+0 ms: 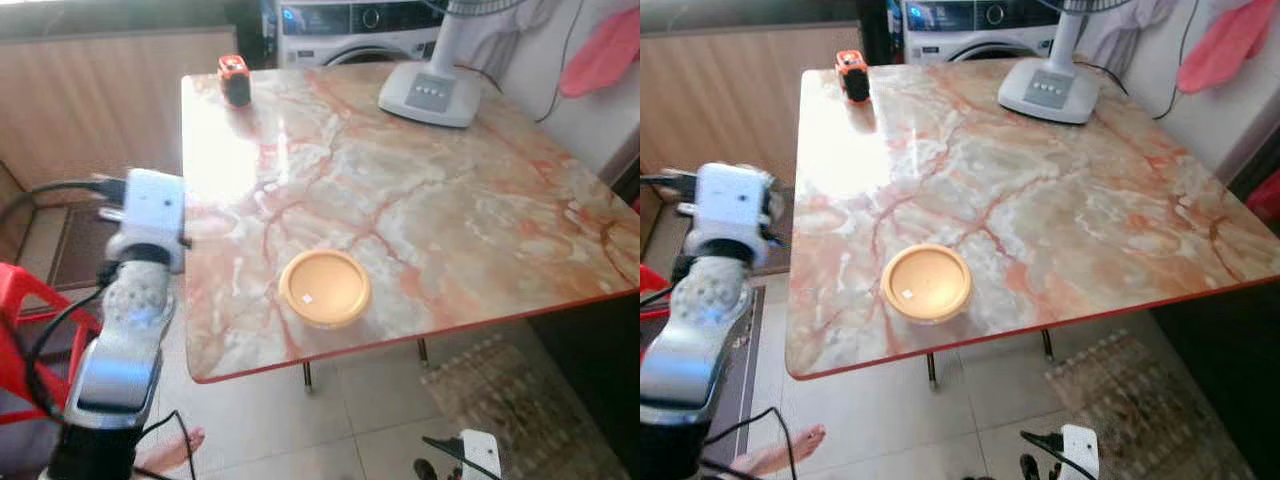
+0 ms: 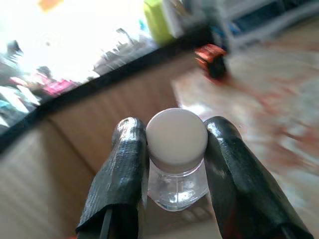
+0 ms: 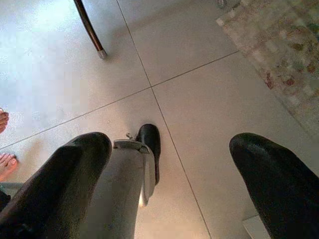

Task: Restocking fridge

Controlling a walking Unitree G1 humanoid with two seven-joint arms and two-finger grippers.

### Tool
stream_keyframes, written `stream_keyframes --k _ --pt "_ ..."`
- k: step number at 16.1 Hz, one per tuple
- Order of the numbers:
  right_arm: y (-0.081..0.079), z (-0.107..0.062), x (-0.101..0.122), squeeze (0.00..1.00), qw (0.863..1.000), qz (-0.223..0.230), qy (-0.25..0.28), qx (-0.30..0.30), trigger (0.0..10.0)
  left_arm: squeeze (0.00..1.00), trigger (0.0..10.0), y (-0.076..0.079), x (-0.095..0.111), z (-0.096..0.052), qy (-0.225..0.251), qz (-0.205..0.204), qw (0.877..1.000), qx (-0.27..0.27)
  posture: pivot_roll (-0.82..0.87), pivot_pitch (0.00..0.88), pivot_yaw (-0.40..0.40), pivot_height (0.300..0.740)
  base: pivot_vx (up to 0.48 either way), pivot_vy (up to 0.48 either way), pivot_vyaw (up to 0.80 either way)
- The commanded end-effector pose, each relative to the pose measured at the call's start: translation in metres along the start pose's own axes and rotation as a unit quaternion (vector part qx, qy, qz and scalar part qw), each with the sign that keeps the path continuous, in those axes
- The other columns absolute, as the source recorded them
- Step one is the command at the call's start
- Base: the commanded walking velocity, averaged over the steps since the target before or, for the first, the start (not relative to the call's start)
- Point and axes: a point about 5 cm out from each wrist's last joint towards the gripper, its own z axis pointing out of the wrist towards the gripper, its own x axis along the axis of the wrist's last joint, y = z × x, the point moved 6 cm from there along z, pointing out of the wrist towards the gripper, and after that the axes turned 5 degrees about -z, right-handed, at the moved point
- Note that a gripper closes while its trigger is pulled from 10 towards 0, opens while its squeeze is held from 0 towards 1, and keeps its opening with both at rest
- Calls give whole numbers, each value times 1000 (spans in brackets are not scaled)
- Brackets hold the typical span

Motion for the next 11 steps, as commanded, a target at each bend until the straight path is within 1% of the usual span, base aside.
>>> stream_keyframes --k 1,2,3,4,5,6,8,10,11 --pt "2 -1 -6 0 1000 0 -9 -3 10000 0 10000 3 -7 -7 12 17 1000 2 -96 94 -74 740 0 0 0" --pt "2 -1 -6 0 1000 7 -6 -4 10000 0 10000 6 -7 -12 25 35 999 -1 -96 94 -72 740 0 0 0" --pt "2 -1 -5 0 1000 6 -5 -3 10000 0 10000 11 -4 -16 43 48 998 -14 -94 92 -73 740 0 0 0" --pt "2 -1 -5 0 1000 7 -4 -4 10000 0 10000 17 -2 -19 57 49 997 -23 -91 92 -72 740 0 0 0" --pt "2 -1 -5 0 1000 6 -4 -4 10000 0 10000 21 -3 -20 58 44 997 -28 -92 91 -71 740 0 0 0" --pt "1 -1 -5 0 1000 6 -3 -4 10000 0 10000 24 -9 -20 47 36 998 -30 -93 89 -71 740 0 0 0" --pt "2 -1 -4 0 1000 7 -2 -4 10000 0 10000 30 -13 -22 50 32 998 -31 -99 87 -69 740 0 0 0" --pt "2 -1 -4 0 1000 9 -1 -7 10000 0 10000 31 -8 -23 75 33 996 -26 -97 87 -69 740 0 0 0" --pt "3 -1 -4 0 1000 9 -1 -9 10000 0 10000 28 -6 -21 83 32 996 -19 -95 85 -70 740 0 0 0"
